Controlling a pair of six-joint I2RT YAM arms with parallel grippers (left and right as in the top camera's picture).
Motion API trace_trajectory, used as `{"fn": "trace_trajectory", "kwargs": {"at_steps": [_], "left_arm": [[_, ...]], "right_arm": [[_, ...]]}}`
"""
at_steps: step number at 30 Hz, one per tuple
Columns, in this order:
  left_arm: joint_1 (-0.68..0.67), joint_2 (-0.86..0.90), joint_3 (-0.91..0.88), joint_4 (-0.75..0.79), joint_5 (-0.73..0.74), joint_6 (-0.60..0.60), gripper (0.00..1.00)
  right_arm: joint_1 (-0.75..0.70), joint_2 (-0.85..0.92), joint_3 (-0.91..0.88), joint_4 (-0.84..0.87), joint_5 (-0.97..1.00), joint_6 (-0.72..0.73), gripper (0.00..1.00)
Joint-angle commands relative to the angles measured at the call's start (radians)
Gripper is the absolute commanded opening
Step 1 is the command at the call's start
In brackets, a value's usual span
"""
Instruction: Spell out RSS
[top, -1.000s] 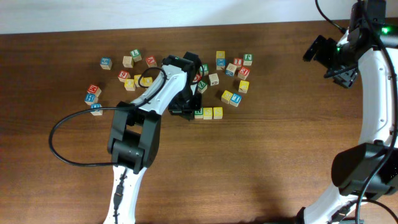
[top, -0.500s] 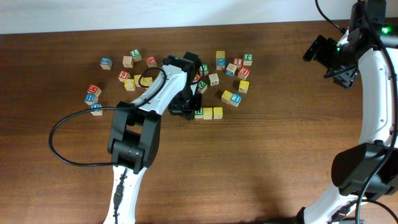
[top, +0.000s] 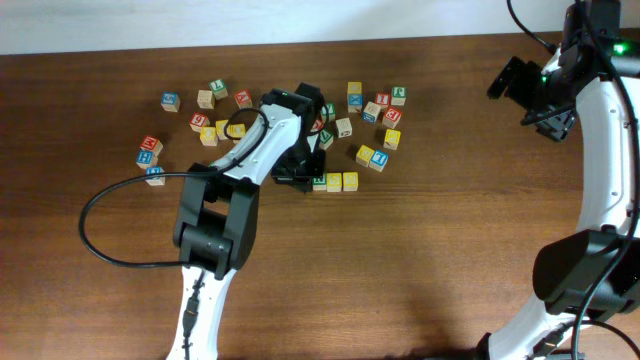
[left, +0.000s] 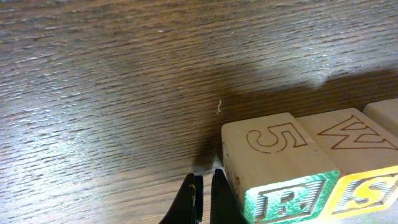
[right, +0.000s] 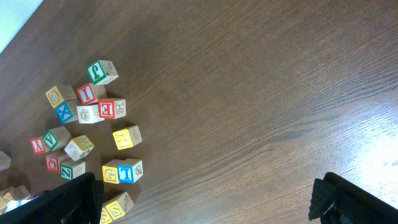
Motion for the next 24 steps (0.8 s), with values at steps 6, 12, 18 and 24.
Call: {"fn": "trace_trajectory", "kwargs": {"at_steps": [6, 12, 18, 24], "left_arm": [[-0.007, -0.019, -0.009, 0.004, 0.005, 0.016, 0.0], [-0.007, -0.019, -0.009, 0.007, 0.005, 0.016, 0.0], [-0.009, -0.019, -0.009, 0.011, 0.019, 0.016, 0.0], [-0.01, -0.019, -0.009, 0.013, 0.019, 0.016, 0.0]], "right_arm": [[0.003, 0.006, -0.003, 0.0, 0.002, -0.003, 0.98], [0.003, 0.006, -0.003, 0.0, 0.002, -0.003, 0.98], [0.003, 0.006, -0.003, 0.0, 0.002, -0.003, 0.98], [0.003, 0.006, -0.003, 0.0, 0.002, -0.003, 0.98]]}}
